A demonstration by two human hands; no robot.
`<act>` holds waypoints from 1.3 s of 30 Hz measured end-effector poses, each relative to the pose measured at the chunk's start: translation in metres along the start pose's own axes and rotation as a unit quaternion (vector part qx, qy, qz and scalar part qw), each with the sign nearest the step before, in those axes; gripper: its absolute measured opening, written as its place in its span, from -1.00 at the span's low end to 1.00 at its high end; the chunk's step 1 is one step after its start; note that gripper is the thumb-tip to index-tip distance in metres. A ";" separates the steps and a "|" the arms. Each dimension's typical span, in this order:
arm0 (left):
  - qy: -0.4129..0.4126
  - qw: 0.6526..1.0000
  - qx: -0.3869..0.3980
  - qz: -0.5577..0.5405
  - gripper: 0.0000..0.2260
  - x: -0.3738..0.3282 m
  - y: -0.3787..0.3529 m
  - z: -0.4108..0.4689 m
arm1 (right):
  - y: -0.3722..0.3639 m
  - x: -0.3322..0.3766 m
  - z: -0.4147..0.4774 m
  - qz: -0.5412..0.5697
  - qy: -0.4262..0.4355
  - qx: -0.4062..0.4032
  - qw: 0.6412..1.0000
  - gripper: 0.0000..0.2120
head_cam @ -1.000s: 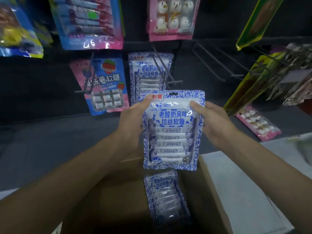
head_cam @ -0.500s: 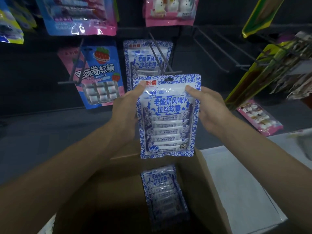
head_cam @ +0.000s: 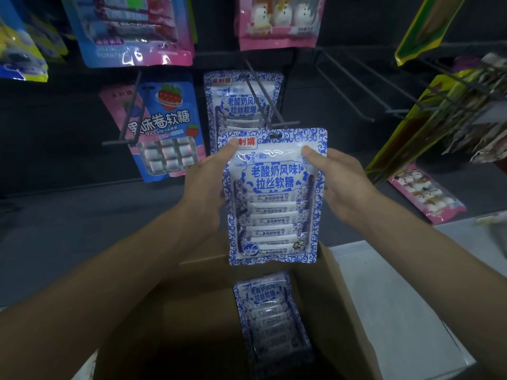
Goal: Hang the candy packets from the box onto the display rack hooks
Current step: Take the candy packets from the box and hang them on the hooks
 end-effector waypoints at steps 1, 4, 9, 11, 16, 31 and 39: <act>-0.011 1.000 -0.004 0.017 -0.43 0.000 0.002 0.000 | 0.000 0.000 0.000 -0.001 -0.001 0.002 1.000 -0.73; -0.070 0.994 -0.005 0.087 -0.69 0.001 0.003 -0.003 | 0.001 -0.003 0.001 -0.002 -0.006 0.002 1.000 -0.69; -0.085 0.983 0.047 0.155 -0.67 0.012 0.003 -0.012 | 0.003 -0.004 0.003 0.012 -0.014 -0.006 1.000 -0.60; -0.063 0.983 0.048 0.167 -0.64 0.021 0.006 -0.011 | 0.003 -0.005 0.002 0.015 -0.021 -0.016 1.000 -0.58; 0.043 0.987 0.043 0.147 -0.74 0.052 0.010 -0.015 | 0.002 -0.007 0.003 0.020 -0.034 -0.035 0.999 -0.52; 0.050 0.996 -0.027 0.067 -0.33 0.055 0.004 -0.032 | 0.019 -0.005 -0.038 -0.104 -0.122 0.092 0.983 -0.22; 0.023 0.998 -0.006 0.059 -0.56 0.042 -0.005 -0.047 | 0.025 -0.026 -0.069 -0.175 -0.093 0.044 0.979 -0.46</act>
Point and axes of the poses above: each hand's wrist, its own z-axis towards the middle knuckle, its own y-axis out of the back of the hand, x = y × z, the point moved 2 cm from there along z, towards the middle knuckle, and after that the axes turned 9 degrees about y, right-handed, at the moved point
